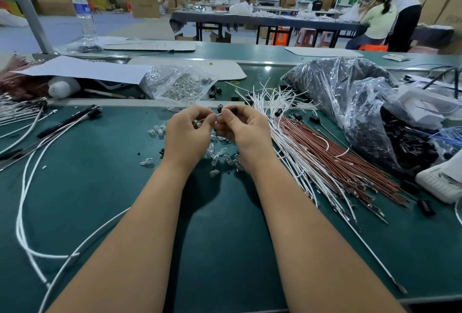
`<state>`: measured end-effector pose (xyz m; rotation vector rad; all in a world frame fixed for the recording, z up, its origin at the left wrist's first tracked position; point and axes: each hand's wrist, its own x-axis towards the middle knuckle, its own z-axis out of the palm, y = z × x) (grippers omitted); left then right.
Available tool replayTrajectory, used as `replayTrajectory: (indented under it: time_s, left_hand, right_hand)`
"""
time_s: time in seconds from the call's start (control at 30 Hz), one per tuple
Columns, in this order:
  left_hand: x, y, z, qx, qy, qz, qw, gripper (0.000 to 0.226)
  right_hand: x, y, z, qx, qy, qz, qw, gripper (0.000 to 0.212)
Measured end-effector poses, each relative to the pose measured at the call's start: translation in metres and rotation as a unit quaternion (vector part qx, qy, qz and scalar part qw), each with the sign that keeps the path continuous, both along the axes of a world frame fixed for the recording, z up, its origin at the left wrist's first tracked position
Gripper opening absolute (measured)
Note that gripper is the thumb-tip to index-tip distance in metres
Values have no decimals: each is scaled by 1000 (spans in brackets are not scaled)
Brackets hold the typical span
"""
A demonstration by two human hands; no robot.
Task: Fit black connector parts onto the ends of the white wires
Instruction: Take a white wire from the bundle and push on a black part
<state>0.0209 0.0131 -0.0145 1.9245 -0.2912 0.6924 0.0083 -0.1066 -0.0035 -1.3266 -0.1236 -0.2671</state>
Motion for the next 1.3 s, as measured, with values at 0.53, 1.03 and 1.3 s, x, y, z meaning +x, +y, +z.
replayTrajectory:
  time_s: [0.53, 1.03, 1.3]
  left_hand:
    - [-6, -8, 3, -92, 15, -44, 995, 13]
    - [-9, -8, 5, -144, 41, -84, 985, 25]
    - [-6, -9, 2, -176, 73, -100, 976, 19]
  right_hand:
    - [1, 5, -4, 57, 20, 30, 998, 8]
    - [1, 6, -5, 58, 25, 19, 998, 5]
    - [4, 12, -8, 7, 11, 2, 1000, 13]
